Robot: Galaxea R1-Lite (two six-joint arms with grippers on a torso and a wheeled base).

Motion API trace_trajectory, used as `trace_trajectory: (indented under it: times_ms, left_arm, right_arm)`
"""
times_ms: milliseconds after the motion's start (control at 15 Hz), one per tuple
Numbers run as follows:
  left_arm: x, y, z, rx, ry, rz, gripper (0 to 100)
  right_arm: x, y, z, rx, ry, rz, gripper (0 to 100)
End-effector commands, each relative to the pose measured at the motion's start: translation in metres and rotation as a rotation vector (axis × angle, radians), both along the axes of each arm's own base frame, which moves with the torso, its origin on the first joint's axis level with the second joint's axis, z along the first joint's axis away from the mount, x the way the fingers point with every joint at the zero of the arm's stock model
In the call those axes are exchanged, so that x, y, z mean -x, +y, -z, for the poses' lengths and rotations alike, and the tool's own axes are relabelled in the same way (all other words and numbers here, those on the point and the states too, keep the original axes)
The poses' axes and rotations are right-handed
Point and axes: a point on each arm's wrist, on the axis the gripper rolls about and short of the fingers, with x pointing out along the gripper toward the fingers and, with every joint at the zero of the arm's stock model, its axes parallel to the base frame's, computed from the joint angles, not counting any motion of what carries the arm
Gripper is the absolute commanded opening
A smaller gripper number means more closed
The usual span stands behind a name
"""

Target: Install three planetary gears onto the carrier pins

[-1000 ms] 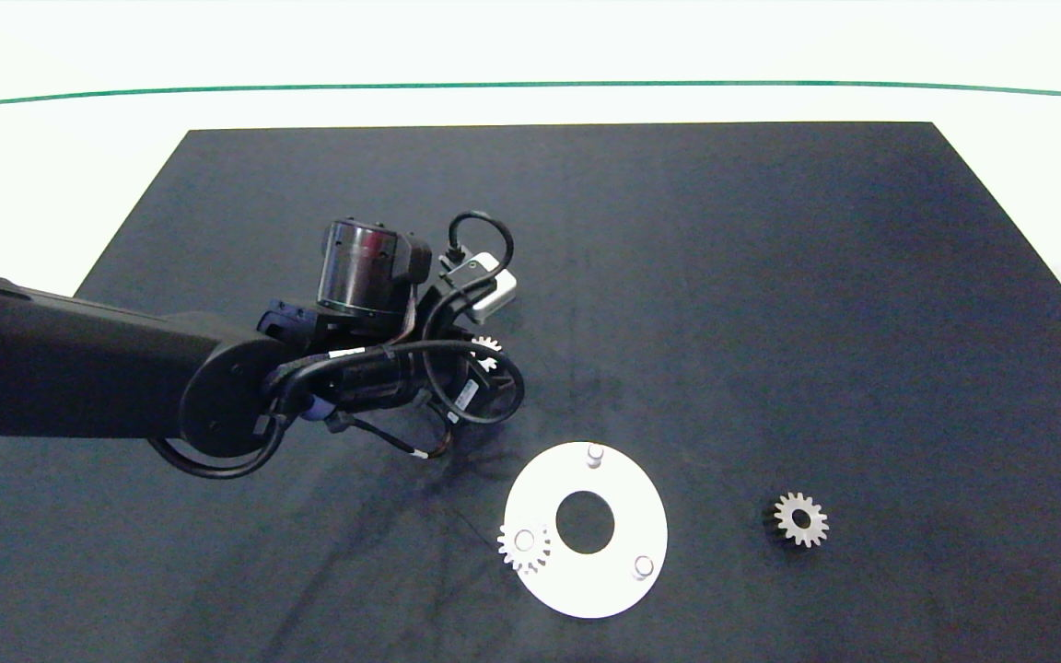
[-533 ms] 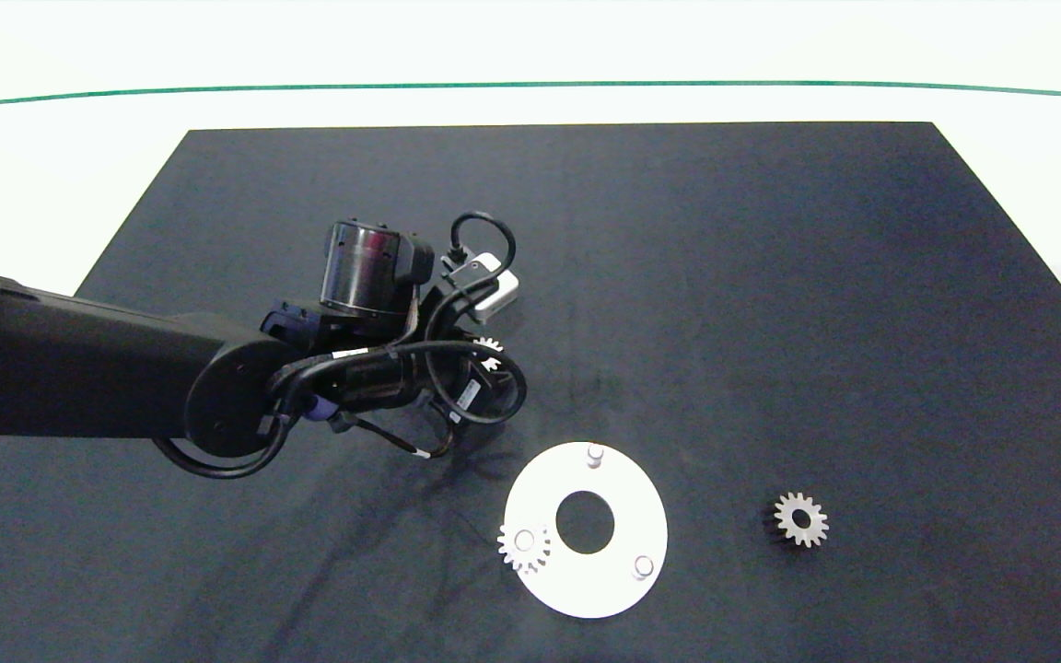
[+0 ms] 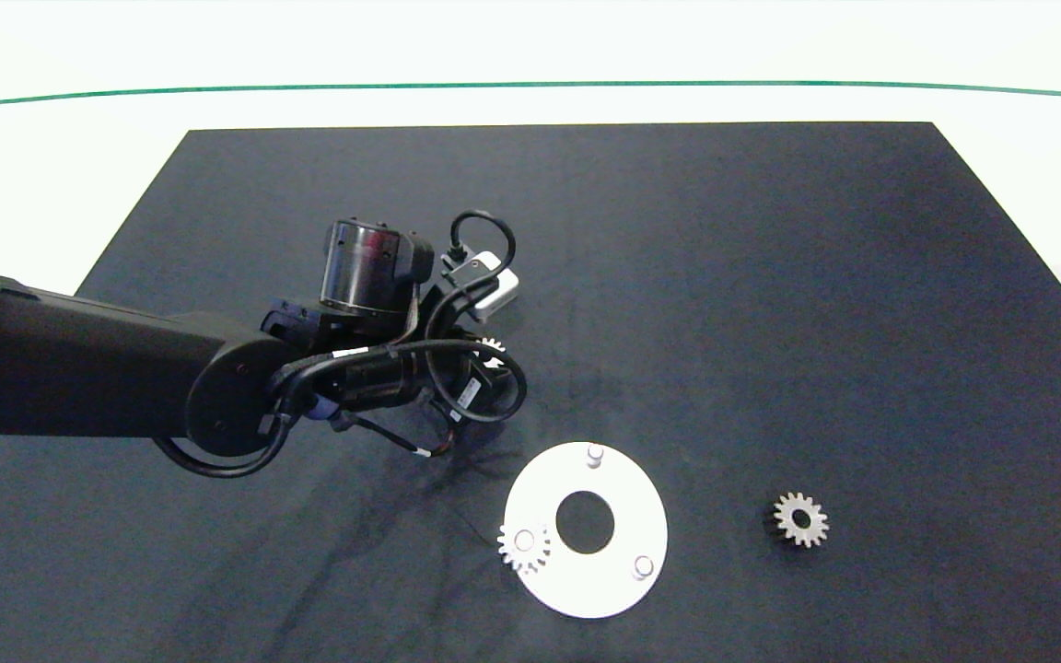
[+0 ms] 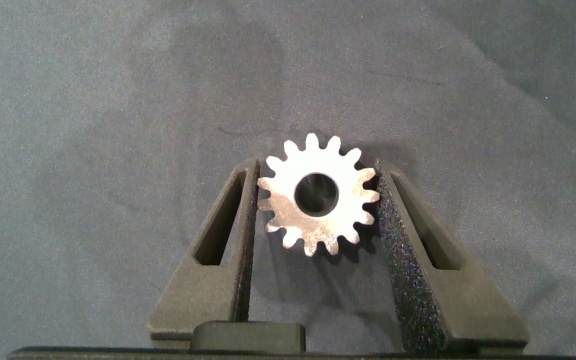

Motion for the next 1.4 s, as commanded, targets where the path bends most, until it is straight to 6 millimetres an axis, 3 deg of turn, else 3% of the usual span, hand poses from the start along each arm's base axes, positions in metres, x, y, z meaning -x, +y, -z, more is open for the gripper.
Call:
trace_trajectory:
  times_ms: [67,867,1133,1267,1400]
  left_arm:
    - [0.0,0.0,0.0,-0.003,-0.002,-0.001,26]
    - [0.006,0.003,-0.002,-0.002,-0.003,0.001,4]
    - [0.035,0.001,-0.008,-0.005,-0.003,0.051,4]
    - [0.061,-0.006,-0.031,0.029,-0.062,0.107,4]
    - [0.077,-0.011,-0.039,0.031,-0.091,0.119,4]
  right_arm:
    - [0.0,0.0,0.0,0.001,0.0,-0.002,100]
    - [0.001,0.0,0.0,0.001,-0.003,-0.002,100]
    - [0.001,0.0,0.0,0.001,-0.003,-0.004,100]
    - [0.001,0.0,0.0,-0.001,-0.008,-0.003,100]
    - [0.002,0.0,0.0,-0.001,-0.01,-0.005,100]
